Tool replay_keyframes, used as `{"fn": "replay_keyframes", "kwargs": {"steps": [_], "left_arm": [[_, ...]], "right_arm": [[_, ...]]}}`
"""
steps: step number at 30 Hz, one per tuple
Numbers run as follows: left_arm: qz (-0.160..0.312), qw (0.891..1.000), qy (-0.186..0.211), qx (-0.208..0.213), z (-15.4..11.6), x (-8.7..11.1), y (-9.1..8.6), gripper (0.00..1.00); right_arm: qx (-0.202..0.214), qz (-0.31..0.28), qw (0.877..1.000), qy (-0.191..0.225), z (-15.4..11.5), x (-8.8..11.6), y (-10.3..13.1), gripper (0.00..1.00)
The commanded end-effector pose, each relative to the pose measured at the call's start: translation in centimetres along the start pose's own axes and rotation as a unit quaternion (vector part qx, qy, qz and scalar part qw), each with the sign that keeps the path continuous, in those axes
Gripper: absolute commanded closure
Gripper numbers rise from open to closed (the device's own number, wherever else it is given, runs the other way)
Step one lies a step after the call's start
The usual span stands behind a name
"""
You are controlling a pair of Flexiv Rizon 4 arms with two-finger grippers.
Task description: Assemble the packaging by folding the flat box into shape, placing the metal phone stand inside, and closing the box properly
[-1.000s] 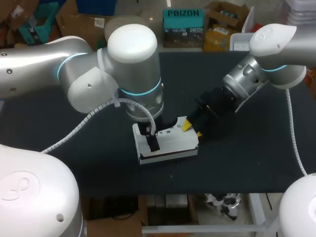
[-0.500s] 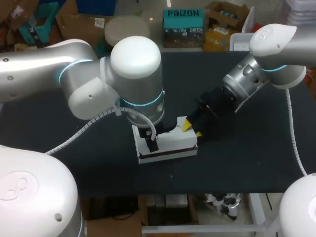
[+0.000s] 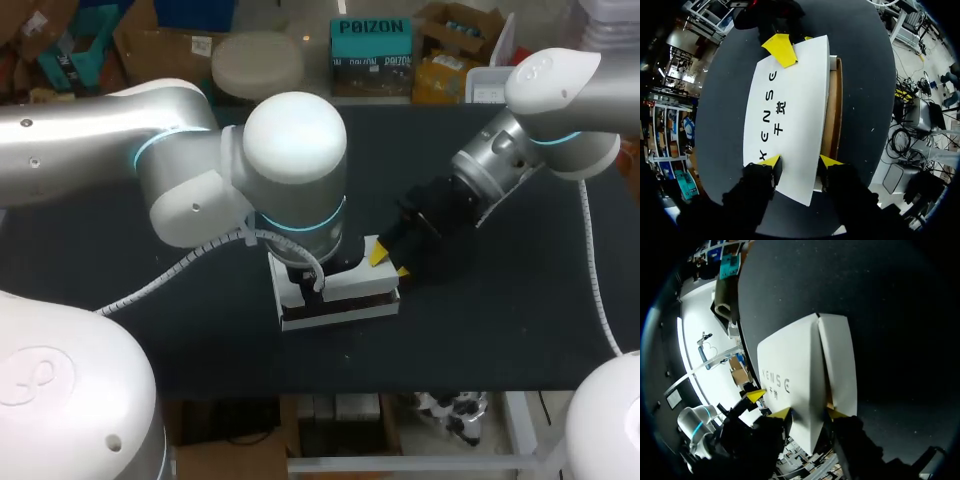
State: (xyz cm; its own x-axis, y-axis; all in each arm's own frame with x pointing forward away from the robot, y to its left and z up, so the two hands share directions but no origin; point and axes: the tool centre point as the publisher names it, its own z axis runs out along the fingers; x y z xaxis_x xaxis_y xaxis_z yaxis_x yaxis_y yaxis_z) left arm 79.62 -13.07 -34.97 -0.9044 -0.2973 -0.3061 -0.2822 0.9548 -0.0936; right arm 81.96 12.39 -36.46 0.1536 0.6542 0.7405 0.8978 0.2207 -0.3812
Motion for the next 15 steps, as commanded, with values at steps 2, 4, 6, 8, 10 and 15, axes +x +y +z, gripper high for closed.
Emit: {"fn": "replay_keyframes", "kwargs": {"steps": [2,4,6,8,10,15], "left_arm": [[-0.004,1.000,-0.018,-0.008,0.20,0.35,-0.57,0.59],[-0.004,1.000,-0.023,-0.011,0.23,0.39,-0.64,0.60],[-0.003,1.000,-0.024,-0.011,0.26,0.38,-0.66,0.61],[-0.002,1.000,-0.026,-0.011,0.27,0.38,-0.67,0.60],[-0.001,1.000,-0.028,-0.010,0.30,0.39,-0.67,0.60],[0.003,0.999,-0.033,-0.012,0.43,0.52,-0.58,0.60]], "right_arm": [[0.003,0.000,1.000,0.000,0.13,0.00,0.18,0.56],[0.003,0.000,1.000,0.000,0.13,0.00,0.18,0.56],[0.003,0.000,1.000,0.000,0.13,0.00,0.18,0.56],[0.003,0.000,1.000,0.000,0.13,0.00,0.18,0.56],[0.003,0.000,1.000,0.000,0.13,0.00,0.18,0.56],[0.003,0.000,1.000,0.000,0.13,0.00,0.18,0.56]]}}
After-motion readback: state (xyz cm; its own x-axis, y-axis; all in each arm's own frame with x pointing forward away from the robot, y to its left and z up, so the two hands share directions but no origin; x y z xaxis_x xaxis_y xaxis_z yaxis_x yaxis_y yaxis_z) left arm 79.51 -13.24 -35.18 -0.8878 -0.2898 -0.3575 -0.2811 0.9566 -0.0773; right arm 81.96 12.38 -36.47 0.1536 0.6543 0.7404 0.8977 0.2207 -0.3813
